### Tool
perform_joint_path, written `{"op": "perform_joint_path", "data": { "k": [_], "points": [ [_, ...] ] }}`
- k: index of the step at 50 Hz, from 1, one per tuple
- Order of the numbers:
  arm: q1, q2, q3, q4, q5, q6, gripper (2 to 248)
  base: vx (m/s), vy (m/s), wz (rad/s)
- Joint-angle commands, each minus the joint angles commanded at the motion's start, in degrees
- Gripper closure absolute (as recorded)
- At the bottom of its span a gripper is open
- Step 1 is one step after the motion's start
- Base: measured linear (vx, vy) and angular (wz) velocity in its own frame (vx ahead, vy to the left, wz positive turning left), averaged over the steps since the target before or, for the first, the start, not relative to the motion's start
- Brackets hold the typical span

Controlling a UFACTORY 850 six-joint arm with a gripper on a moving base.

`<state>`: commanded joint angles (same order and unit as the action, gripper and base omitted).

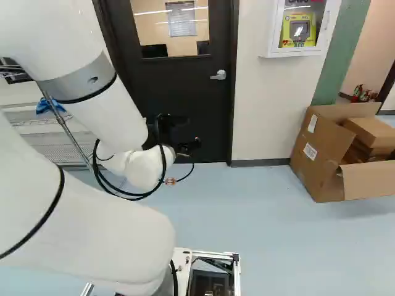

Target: Open the door and move inside

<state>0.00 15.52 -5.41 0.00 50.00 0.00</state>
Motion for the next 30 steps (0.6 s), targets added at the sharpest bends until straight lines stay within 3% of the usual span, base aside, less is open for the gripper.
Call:
{"op": "perform_joint_path", "data": {
  "k": [30],
  "points": [
    [0.0, 0.0, 0.0, 0.0, 0.0, 0.0, 3, 0.11, 0.0, -0.006]
  ]
}}
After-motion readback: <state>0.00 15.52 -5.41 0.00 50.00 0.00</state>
